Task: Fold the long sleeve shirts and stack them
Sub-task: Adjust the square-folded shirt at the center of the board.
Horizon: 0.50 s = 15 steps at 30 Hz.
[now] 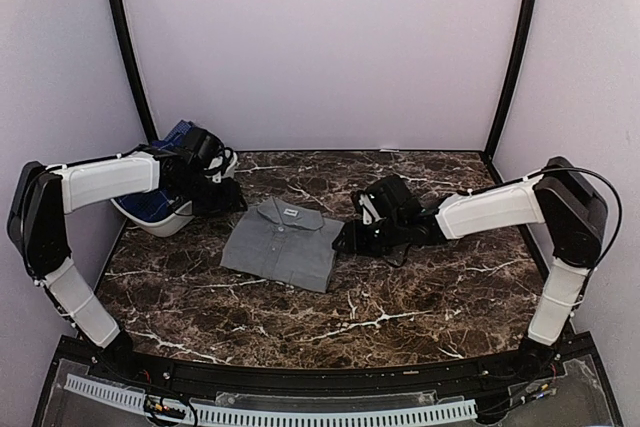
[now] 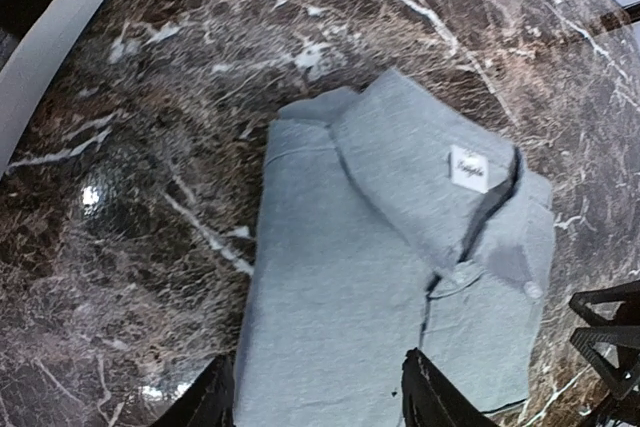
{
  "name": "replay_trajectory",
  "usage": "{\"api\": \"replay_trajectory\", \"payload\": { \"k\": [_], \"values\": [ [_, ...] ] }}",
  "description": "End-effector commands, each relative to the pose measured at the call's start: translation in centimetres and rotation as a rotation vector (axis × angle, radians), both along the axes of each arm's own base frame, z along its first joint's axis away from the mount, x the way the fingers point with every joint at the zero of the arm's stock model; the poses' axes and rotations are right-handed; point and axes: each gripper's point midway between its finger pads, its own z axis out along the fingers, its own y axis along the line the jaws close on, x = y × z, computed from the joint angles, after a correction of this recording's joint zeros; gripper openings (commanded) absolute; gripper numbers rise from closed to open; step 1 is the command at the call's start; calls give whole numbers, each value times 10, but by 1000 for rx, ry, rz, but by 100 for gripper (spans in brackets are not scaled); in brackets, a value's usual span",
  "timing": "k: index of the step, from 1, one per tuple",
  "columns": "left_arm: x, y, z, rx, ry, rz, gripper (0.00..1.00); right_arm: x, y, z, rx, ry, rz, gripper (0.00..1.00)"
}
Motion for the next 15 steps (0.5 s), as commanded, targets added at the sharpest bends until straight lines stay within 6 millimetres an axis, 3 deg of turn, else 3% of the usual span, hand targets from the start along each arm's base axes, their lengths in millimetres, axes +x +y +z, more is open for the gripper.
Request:
{"api": "replay_trajectory", "payload": {
  "k": [1,7,15],
  "values": [
    [-8,33,-15,83,3,-1,55,5,12,-15,-45,8,14,47],
    [-6,22,-35,14,18,-88,55,12,14,-37,-90,39,-14,45],
    [-3,10,-65,-27,85,-99,55,20,26,-42,-108,40,-7,44]
  ]
}}
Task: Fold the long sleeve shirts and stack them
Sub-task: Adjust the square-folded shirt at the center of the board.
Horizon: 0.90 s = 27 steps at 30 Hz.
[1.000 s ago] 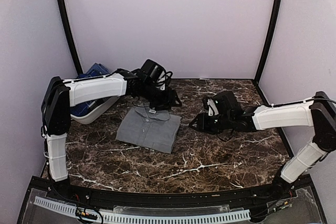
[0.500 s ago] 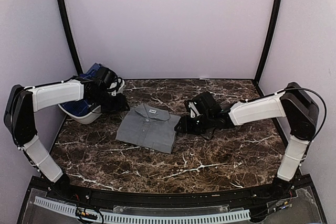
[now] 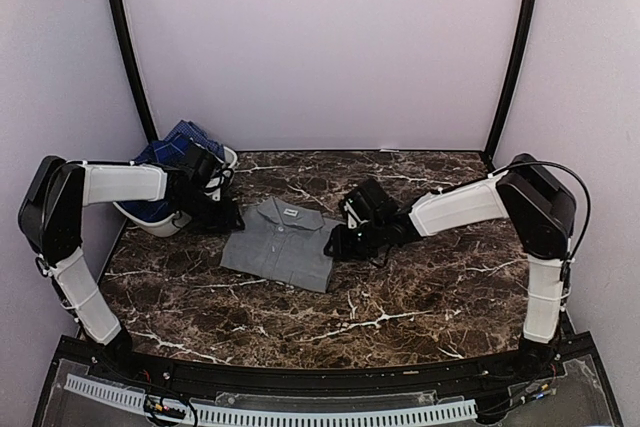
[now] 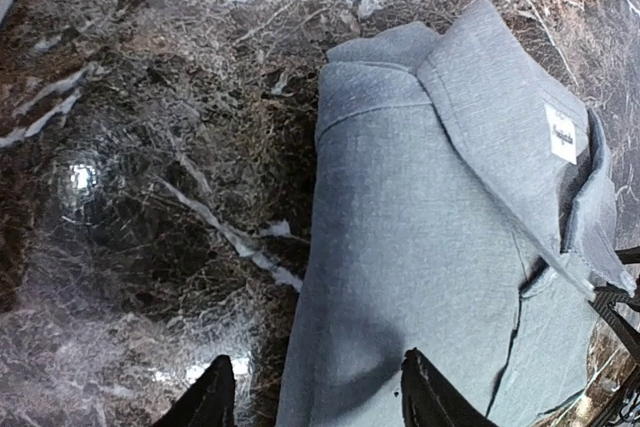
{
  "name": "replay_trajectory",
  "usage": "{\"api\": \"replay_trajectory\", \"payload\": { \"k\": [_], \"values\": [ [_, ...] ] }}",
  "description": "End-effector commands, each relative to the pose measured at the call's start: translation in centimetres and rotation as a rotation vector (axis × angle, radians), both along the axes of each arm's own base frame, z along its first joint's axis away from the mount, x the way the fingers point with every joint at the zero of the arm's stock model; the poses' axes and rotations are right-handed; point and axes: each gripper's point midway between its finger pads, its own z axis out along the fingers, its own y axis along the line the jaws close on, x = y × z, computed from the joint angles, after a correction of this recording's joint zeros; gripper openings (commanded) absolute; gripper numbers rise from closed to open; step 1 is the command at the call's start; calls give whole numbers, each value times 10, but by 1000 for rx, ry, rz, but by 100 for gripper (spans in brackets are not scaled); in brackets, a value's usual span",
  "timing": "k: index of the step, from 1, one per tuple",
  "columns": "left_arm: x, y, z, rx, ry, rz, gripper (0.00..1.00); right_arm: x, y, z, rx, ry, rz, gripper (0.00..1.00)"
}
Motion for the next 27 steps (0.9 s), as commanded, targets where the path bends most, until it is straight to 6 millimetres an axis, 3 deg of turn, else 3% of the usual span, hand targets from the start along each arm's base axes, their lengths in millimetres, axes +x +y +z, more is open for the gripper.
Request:
{"api": "replay_trajectory", "payload": {
  "k": [1,4,6,10,13,19,23,25,26,27],
  "values": [
    [0,-15,-10,-72,22,-39,55,3,6,-4,-20,-4,4,43],
    [0,-25,-11,-136,34,-37,49,5,10,-6,-16,2,9,39],
    [-2,-35,-8,-198,47,-48,40,7,14,-4,-13,2,14,31],
    [-5,-46,0,-252,54,-56,10,15,18,8,-15,-26,19,12],
    [-11,-53,16,-267,35,-71,1,20,21,24,-15,-57,29,0],
    [-34,-54,45,-187,-23,-21,0,23,10,61,-34,-131,37,0],
    [-56,-54,42,-166,3,47,0,14,-11,67,-51,-129,42,0],
    [-65,-48,30,-137,36,92,10,12,-26,60,-70,-116,34,0],
    [-66,-42,23,-107,42,115,24,13,-36,54,-80,-106,21,0],
    [-69,-36,14,-81,60,139,31,14,-43,48,-85,-89,13,0]
  ]
}}
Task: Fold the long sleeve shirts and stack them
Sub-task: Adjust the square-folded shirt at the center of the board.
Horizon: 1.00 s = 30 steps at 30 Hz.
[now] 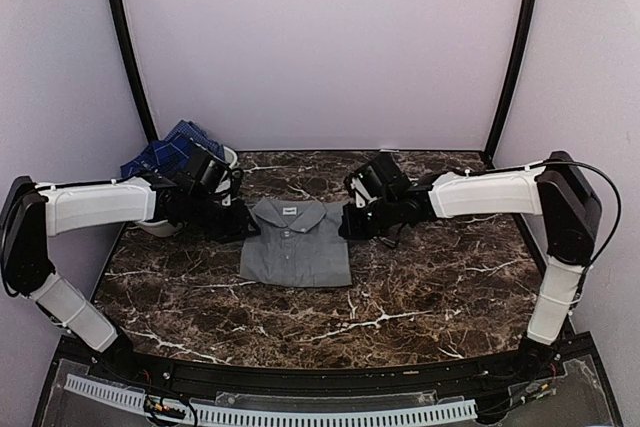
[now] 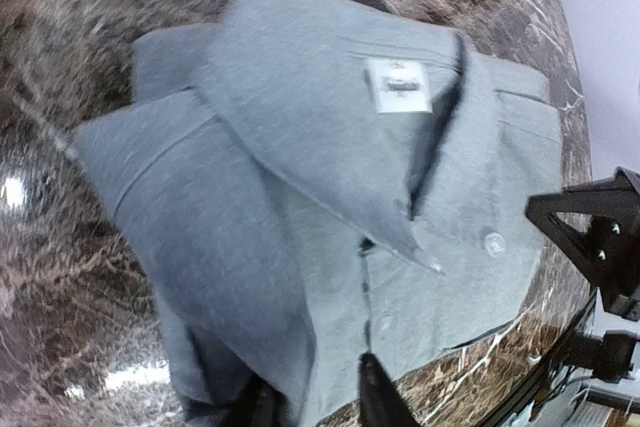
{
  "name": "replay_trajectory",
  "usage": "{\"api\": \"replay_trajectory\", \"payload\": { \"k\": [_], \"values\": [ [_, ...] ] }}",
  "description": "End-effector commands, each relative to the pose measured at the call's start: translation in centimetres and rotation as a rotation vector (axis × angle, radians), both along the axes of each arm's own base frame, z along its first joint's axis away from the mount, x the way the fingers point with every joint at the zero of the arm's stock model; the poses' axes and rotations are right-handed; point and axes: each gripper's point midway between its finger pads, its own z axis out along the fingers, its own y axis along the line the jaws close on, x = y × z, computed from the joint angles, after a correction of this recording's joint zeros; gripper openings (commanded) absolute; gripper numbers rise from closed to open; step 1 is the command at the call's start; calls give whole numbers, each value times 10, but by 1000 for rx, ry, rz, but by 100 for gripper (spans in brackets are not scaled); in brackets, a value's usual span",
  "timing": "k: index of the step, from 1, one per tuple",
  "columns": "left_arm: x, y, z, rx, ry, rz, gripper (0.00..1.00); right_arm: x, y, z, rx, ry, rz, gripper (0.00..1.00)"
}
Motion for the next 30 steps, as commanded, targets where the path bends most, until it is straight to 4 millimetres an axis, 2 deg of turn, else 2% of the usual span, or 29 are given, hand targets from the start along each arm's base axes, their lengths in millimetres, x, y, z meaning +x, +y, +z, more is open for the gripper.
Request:
{"api": "replay_trajectory", "payload": {
  "k": [1,2,3,5,8,13,18,19,26,30],
  "values": [
    [-14,38,-44,154,110,167,42,2,-38,-18,-44,32,-27,4],
    [-12,43,-46,180,101,179,49,1,-41,-22,-50,45,-22,12],
    [-10,44,-48,194,97,181,51,1,-44,-25,-60,53,-19,20],
    [-2,45,-45,214,73,184,53,-1,-46,-28,-77,59,-13,25],
    [13,36,-32,202,20,163,52,-1,-50,-23,-80,44,-25,27],
    [29,21,-23,166,-22,125,47,5,-54,-10,-82,7,-52,33],
    [43,14,-34,181,-3,113,33,12,-45,-1,-66,-9,-52,33],
    [46,12,-31,174,-9,113,32,13,-42,1,-60,-12,-48,33],
    [60,13,-49,203,33,130,32,13,-16,9,-46,-27,-5,33],
    [68,6,-48,172,28,118,33,25,-8,13,-49,-54,-11,33]
  ]
}}
